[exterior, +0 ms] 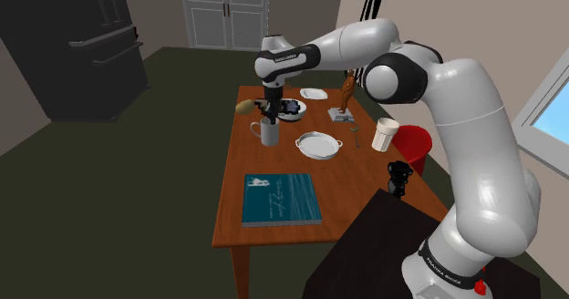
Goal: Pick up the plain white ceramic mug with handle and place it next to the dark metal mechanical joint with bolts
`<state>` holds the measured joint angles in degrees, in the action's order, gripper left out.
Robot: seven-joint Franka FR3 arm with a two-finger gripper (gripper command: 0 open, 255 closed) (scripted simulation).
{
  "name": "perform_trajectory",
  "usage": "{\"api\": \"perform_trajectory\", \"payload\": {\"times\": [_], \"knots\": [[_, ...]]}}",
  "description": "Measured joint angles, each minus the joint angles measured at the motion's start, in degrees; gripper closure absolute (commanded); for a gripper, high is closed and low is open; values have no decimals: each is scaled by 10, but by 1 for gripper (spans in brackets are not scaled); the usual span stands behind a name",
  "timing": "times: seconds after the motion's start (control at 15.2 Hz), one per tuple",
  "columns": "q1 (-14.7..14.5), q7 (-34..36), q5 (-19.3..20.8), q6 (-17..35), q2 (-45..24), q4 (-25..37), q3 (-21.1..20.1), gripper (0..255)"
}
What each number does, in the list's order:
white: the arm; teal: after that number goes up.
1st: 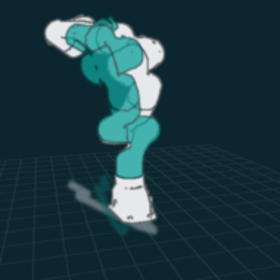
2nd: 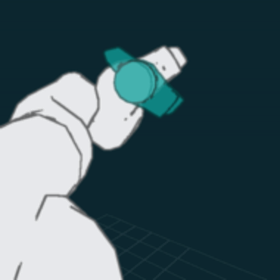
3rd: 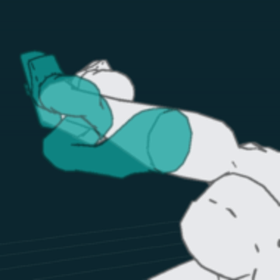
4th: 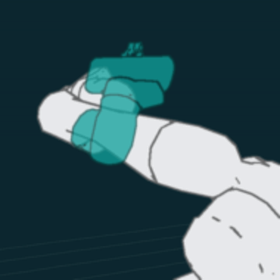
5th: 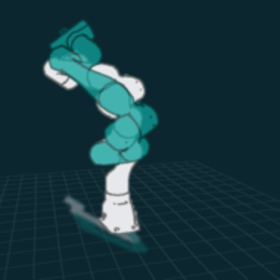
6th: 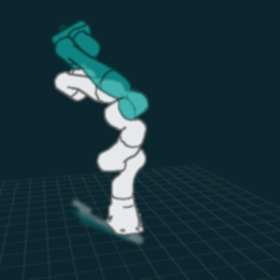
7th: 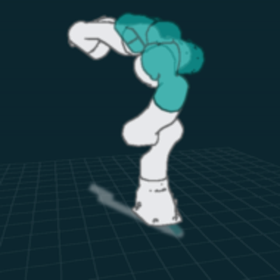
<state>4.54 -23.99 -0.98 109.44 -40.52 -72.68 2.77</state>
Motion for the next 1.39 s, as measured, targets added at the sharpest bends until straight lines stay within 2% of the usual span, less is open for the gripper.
{"api": "perform_trajectory", "payload": {"times": [1.12,1.39], "knots": [[2,-1,1,-115,23,92,1,255],[16,-23,2,-80,92,-12,7,255]]}}
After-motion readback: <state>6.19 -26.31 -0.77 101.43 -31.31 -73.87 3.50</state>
